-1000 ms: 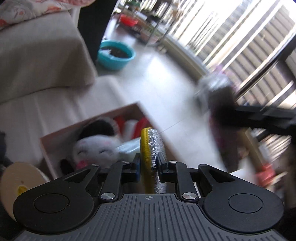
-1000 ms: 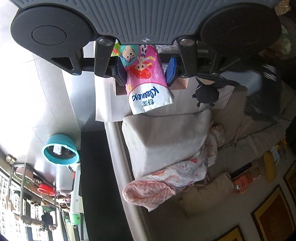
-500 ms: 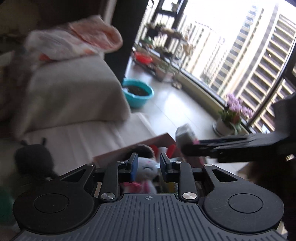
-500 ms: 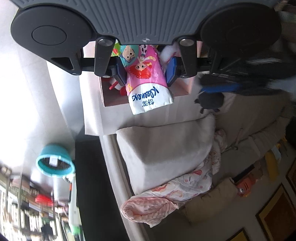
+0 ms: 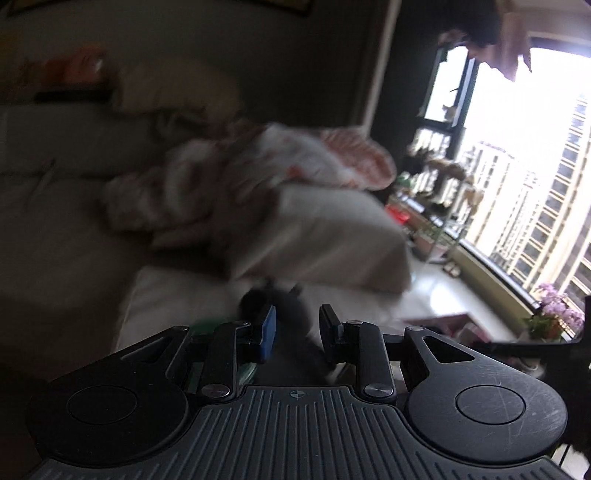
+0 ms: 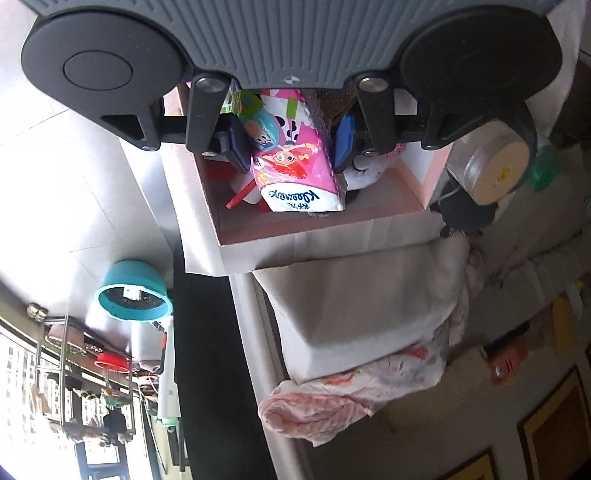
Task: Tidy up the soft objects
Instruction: 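Grasp the black plush toy with the right tool while the left grasps the black pad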
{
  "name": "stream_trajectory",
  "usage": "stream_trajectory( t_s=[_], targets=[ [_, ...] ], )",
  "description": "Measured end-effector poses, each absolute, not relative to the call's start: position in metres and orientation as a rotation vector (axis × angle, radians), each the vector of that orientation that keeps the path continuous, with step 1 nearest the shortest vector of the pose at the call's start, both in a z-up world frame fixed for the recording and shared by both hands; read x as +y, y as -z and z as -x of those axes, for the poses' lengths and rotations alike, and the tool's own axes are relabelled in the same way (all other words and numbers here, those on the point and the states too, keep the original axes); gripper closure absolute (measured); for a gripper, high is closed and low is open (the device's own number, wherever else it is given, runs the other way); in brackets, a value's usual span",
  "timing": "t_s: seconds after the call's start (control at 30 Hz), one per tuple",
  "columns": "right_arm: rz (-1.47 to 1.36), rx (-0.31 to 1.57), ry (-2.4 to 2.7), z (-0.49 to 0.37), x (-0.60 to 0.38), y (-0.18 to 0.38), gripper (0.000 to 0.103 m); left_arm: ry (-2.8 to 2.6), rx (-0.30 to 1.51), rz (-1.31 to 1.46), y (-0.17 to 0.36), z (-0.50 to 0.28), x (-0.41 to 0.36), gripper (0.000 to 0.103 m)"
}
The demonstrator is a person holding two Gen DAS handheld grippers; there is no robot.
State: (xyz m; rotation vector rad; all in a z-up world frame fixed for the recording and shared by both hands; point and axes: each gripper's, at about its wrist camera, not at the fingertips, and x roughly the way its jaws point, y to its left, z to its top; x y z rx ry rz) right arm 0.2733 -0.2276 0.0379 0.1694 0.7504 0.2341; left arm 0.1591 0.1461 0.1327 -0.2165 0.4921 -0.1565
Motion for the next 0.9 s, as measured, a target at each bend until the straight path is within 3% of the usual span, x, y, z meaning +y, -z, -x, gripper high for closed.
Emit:
stream_trajectory(
  t_s=[0.33, 0.53, 0.9],
  targets=[
    [-0.018, 0.745, -0.160, -0.271, -0.200, -0.032, 0.053, 0.122, 0.649, 0.187, -0.089, -0.146, 0.141, 0.075],
    [0.086, 0.739, -0.162, -0.267, -0.189, -0.033, 0.030, 0.150, 0.656, 0.184, -0.081, -0.135, 0.148, 0.075],
    [0.166, 0.560, -0.218, -0.229, -0.169, -0.099, 0.025, 0.080, 0.709, 0.232, -0.067, -0.130, 0.177, 0.075]
  ],
)
